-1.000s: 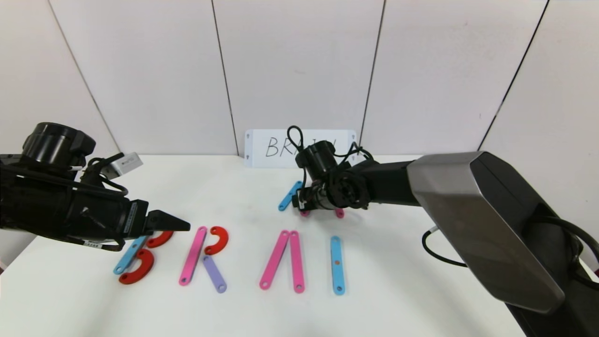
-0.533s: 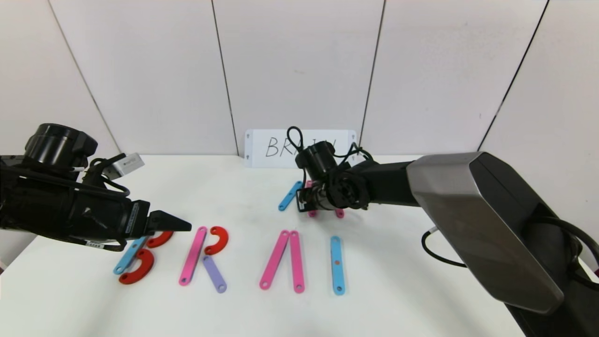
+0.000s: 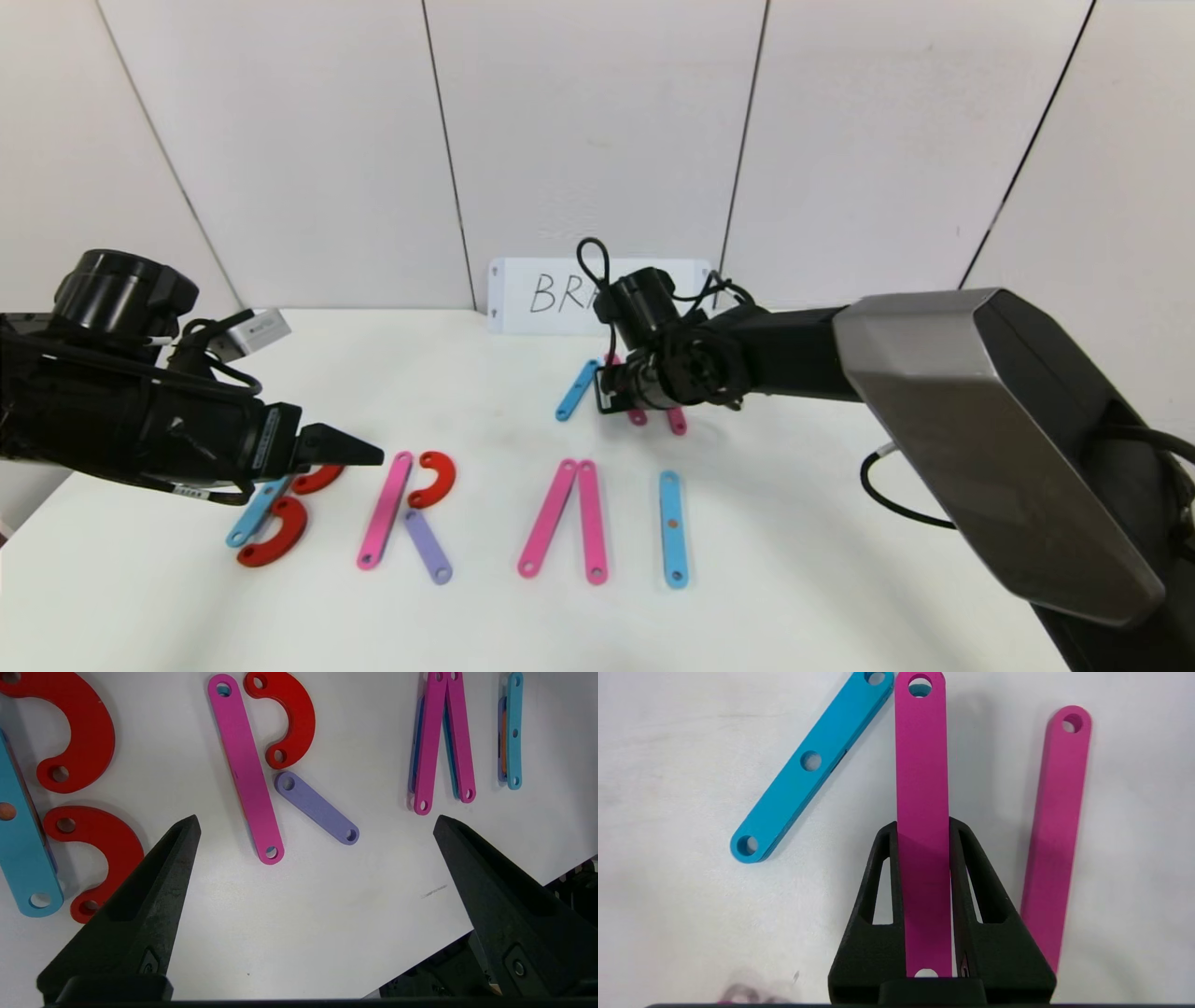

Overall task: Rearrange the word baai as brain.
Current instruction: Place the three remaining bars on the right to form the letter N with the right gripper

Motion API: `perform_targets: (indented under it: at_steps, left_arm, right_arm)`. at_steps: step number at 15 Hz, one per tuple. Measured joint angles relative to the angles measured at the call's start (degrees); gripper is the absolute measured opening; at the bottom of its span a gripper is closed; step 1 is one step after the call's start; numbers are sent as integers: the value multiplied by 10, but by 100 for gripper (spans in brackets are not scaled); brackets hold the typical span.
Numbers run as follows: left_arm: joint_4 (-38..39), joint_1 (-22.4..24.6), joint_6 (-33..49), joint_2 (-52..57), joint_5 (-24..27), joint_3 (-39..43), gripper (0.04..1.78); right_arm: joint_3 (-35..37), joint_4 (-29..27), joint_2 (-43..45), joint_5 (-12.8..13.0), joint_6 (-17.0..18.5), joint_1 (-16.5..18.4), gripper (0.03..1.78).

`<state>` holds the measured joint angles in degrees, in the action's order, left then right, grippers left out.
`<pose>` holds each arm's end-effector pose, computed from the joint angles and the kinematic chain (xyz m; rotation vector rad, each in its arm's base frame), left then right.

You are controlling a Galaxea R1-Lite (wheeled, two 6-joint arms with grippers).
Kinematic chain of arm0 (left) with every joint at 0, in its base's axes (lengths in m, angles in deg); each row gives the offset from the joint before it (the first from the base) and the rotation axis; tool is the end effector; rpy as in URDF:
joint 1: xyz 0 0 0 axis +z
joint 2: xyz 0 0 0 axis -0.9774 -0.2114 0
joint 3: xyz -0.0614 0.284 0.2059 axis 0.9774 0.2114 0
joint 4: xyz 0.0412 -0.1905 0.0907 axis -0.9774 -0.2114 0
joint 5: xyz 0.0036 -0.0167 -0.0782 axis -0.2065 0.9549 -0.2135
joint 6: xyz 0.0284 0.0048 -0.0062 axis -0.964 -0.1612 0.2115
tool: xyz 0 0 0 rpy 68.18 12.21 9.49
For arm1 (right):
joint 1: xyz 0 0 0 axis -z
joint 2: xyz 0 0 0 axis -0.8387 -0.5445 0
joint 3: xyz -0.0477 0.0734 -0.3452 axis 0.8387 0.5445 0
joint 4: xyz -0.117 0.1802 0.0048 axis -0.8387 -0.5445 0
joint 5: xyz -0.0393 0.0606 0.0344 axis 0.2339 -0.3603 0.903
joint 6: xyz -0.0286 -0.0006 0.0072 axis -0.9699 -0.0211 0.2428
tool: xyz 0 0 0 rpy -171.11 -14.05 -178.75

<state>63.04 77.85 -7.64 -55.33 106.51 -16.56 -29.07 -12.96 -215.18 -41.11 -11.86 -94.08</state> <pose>0.2759 -0.0140 0.2198 -0.2611 0.9181 -0.4558 0.4520 0.3323 0.1279 -0.0349 0.7510 0.2552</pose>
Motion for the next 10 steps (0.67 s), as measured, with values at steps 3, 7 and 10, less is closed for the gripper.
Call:
perform_targets:
  at_steps: [3, 7, 10]
  left_arm:
    - [0, 0, 0, 0, 0, 0, 174]
    - [0, -1, 0, 0, 0, 0, 174]
    - [0, -1, 0, 0, 0, 1, 174]
  right_arm:
    - [8, -30, 42, 3, 21, 0, 30]
    - [85, -34, 121, 5, 44, 0, 30]
    - [196, -29, 191, 11, 65, 0, 30]
